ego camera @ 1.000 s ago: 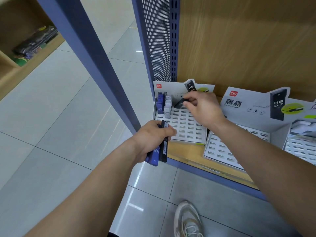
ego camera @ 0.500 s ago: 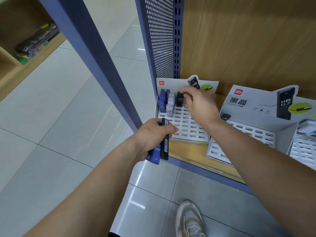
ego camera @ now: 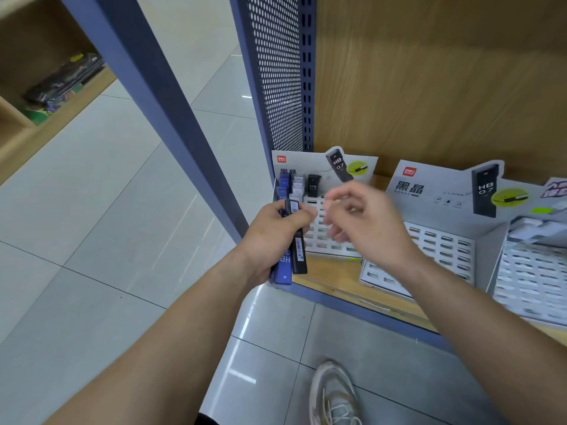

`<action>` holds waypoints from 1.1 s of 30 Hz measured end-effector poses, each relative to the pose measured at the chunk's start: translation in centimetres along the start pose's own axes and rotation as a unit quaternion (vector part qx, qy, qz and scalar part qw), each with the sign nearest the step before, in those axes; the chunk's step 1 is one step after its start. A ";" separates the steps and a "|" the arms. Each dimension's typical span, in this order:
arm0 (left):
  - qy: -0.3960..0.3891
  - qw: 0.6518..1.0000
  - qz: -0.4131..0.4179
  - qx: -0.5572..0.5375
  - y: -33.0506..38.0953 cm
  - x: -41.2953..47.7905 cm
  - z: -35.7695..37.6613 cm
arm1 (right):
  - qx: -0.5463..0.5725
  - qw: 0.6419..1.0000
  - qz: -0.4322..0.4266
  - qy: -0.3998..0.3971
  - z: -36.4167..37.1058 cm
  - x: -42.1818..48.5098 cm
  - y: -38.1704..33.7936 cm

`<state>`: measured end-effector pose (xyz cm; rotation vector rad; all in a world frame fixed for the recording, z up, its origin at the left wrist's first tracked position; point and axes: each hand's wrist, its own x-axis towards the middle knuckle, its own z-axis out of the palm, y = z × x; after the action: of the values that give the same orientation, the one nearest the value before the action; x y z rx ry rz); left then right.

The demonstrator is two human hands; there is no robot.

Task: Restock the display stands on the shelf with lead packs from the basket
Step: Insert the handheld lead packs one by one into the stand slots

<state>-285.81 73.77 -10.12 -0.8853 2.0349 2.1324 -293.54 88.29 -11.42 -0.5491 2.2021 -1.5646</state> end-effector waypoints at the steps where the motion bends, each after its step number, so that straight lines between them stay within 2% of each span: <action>1: 0.004 1.000 0.009 0.002 0.0 0.0 0.4 | 0.038 0.998 0.033 -0.034 0.1 -1.3 -0.5; 3: 0.005 1.000 0.019 -0.012 0.1 -0.2 1.2 | 0.082 0.992 0.072 -0.066 0.5 -3.1 -1.0; 7: 0.007 0.998 0.060 -0.019 0.5 -0.9 2.5 | 0.107 0.990 0.087 -0.034 0.3 -4.2 -1.2; 12: 0.004 0.995 0.100 -0.017 0.9 -1.3 2.9 | 0.167 0.978 0.119 -0.037 -0.4 -4.3 -1.7; 15: -0.004 0.996 0.085 -0.014 1.1 -1.4 2.9 | 0.175 0.976 0.120 -0.049 -0.9 -4.1 -1.4; 20: -0.005 0.996 0.084 -0.016 1.3 -1.2 2.2 | 0.115 0.986 0.079 -0.088 -2.0 -4.2 -0.6; 24: -0.036 0.996 0.079 -0.025 1.3 -1.2 1.5 | 0.137 0.980 0.077 -0.120 -2.6 -4.2 -0.5; 28: -0.054 0.994 0.092 -0.008 1.4 -1.3 1.3 | 0.196 0.965 0.114 -0.129 -2.6 -4.0 -0.9; 30: -0.056 0.994 0.091 -0.005 1.4 -1.3 1.4 | 0.143 0.979 0.099 -0.104 -2.3 -4.0 -1.3; 33: -0.050 0.995 0.081 -0.010 1.5 -1.4 1.6 | 0.002 0.998 0.020 -0.055 -1.7 -4.0 -1.4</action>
<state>-285.86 75.54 -8.26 -0.6210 2.1065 2.2312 -290.90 91.29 -9.29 -0.5739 2.1150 -1.4814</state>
